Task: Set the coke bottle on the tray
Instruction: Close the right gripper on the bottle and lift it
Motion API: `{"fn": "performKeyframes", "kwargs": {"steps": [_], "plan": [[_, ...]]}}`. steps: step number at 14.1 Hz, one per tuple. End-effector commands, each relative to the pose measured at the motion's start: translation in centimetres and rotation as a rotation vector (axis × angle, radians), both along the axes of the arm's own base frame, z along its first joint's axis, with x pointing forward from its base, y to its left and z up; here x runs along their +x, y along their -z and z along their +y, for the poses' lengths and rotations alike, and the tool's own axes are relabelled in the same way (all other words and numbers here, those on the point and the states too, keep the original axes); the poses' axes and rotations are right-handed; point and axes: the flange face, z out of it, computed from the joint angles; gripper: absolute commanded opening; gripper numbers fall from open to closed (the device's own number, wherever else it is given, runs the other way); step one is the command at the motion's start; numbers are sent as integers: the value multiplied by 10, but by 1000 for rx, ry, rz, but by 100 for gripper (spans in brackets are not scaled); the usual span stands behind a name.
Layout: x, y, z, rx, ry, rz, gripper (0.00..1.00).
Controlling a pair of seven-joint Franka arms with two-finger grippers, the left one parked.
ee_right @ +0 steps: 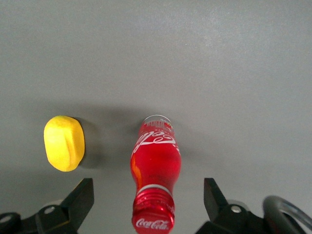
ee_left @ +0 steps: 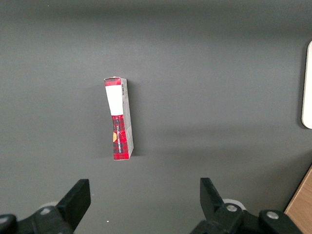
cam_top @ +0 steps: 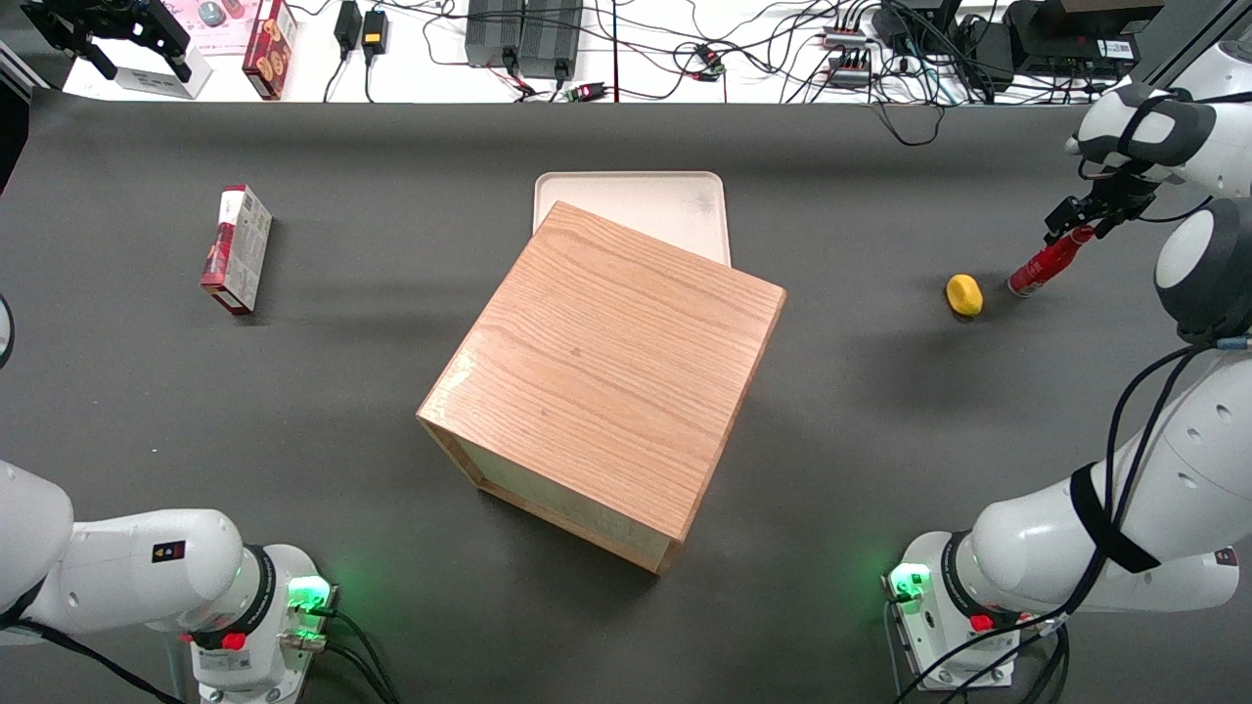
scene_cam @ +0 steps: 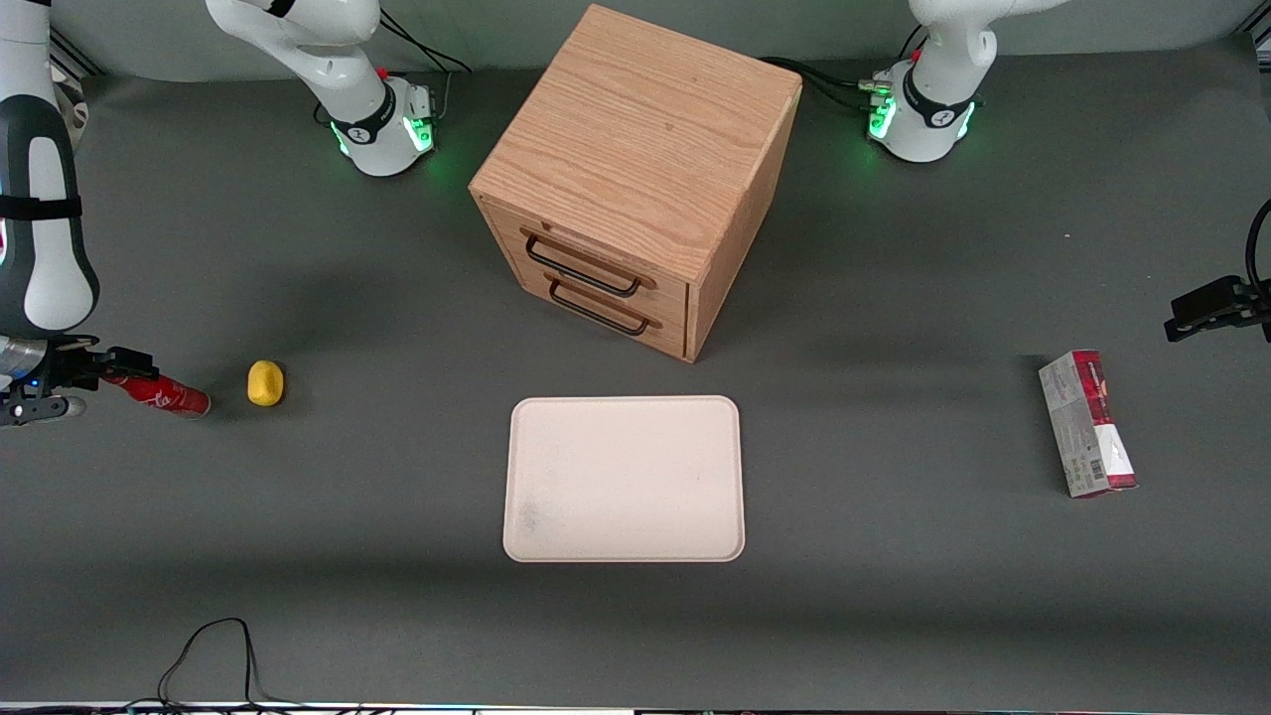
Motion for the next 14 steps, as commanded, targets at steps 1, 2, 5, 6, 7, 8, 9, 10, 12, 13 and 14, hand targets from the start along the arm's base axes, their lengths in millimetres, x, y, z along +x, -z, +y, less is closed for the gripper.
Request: {"fn": "performKeyframes", "kwargs": {"steps": [1, 2, 5, 6, 7, 8, 9, 10, 12, 13, 14], "plan": [[-2, -1, 2, 7, -15, -18, 97], [-2, -2, 2, 6, -17, -19, 82], [-2, -3, 2, 5, -25, -12, 28], [-2, -5, 3, 3, -27, -14, 15], [-2, -5, 3, 4, -29, -13, 3], [-1, -7, 3, 3, -30, -13, 0], [-1, -9, 4, 1, -33, -15, 0], [0, -13, 5, 5, -35, -13, 0], [13, -41, 13, 11, -53, -14, 0], [18, -63, 13, 13, -55, -18, 0], [22, -91, 14, 3, -68, -11, 0]]}}
